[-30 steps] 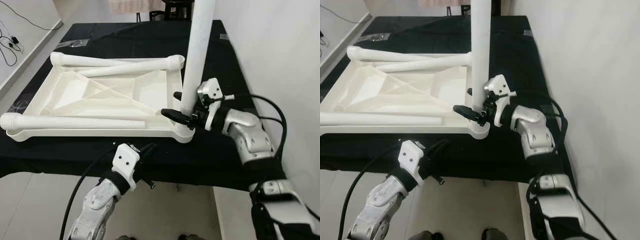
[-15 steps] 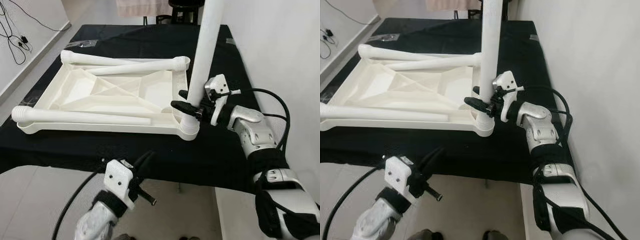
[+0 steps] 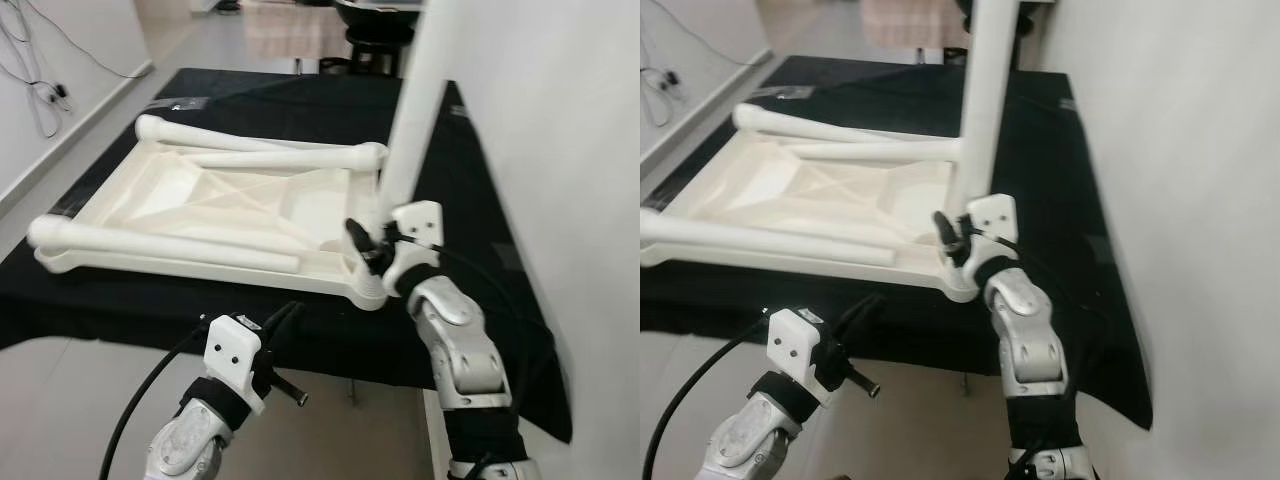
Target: Building children table
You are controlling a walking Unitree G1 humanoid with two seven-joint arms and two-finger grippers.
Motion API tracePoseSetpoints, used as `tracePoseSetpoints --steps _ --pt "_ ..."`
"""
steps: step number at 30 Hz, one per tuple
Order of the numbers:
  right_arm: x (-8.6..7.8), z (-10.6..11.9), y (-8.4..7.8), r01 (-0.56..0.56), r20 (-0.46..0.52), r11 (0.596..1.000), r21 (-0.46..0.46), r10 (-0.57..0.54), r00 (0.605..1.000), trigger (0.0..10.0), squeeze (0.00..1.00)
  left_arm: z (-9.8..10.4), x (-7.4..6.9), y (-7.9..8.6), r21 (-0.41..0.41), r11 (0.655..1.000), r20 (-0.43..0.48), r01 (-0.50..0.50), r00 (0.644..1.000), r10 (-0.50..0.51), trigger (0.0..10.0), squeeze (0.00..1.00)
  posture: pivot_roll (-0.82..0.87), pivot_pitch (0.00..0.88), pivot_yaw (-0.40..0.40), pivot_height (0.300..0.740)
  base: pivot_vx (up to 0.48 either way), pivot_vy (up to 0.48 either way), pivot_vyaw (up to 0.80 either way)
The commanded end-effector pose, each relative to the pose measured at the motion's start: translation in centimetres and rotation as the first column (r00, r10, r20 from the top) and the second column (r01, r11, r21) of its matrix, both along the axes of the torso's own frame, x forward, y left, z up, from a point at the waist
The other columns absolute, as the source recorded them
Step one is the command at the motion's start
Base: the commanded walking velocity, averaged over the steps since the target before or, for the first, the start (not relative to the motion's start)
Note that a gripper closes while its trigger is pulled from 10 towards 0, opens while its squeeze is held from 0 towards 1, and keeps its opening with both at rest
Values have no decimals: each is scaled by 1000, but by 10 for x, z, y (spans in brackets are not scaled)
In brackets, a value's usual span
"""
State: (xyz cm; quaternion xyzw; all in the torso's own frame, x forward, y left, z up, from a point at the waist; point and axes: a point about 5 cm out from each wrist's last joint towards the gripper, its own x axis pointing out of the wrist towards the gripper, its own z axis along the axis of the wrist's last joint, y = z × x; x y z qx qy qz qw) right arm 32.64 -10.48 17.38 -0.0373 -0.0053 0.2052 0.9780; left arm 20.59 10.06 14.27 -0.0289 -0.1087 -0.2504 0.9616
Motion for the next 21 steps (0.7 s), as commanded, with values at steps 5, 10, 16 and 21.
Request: tracePoseSetpoints --steps 5,10,16,21 --pt "10 -14 -7 -43 -93 998 43 46 995 10000 1000 -7 2 0 21 1000 -33 8 999 -7 10000 0 104 123 -1 740 0 0 0" --pt "20 11 -5 -171 -20 981 87 173 985 10000 902 -10 5 -1 28 999 -37 21 999 -20 10000 0 100 116 6 740 0 0 0" --pt "39 37 -8 -380 74 924 45 376 924 10000 0 -13 9 -3 29 998 -45 46 998 -45 10000 0 101 106 8 740 0 0 0" --pt "39 43 -4 -543 80 839 32 539 838 0 0 -15 9 -4 28 999 -47 46 998 -45 10000 0 105 100 6 740 0 0 0"
